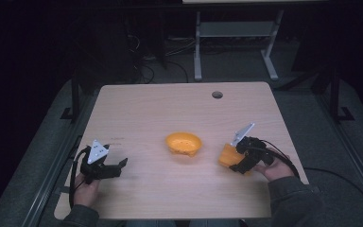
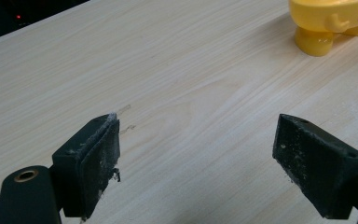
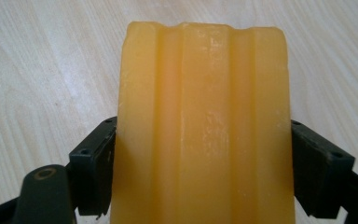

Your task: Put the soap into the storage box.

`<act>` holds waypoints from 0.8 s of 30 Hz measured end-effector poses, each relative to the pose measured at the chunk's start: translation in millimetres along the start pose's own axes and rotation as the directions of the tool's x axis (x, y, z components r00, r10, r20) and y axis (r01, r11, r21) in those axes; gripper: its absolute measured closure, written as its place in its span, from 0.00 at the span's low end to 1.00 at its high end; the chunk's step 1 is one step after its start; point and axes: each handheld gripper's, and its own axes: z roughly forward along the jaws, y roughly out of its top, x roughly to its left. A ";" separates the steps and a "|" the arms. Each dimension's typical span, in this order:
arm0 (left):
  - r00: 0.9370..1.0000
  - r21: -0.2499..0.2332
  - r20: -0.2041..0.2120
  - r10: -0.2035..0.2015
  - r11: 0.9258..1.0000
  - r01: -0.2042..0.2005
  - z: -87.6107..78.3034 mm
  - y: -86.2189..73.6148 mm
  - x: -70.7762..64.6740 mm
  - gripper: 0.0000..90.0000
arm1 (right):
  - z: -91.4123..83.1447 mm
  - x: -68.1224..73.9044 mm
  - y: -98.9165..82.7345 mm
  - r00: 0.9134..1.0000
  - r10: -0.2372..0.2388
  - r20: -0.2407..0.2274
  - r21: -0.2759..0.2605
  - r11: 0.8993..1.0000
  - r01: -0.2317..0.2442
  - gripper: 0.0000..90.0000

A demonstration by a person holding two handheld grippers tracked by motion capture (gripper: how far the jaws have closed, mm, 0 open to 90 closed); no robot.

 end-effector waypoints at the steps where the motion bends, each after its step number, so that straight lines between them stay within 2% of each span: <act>1: 1.000 0.000 0.000 0.000 1.000 0.000 0.0 0.0 0.0 0.16 | 0.1 0.0 0.9 1.000 -0.002 0.001 0.000 1.000 0.002 0.23; 20: 1.000 -0.007 -0.001 -0.008 1.000 0.008 -0.8 -0.1 0.1 0.16 | -2.4 -2.4 22.3 0.999 -0.038 0.004 0.008 0.999 0.038 0.23; 24: 1.000 -0.008 -0.002 -0.009 1.000 0.009 -0.7 -0.1 0.1 0.16 | -3.6 -4.3 26.1 0.999 -0.038 -0.006 -0.005 0.999 0.038 0.23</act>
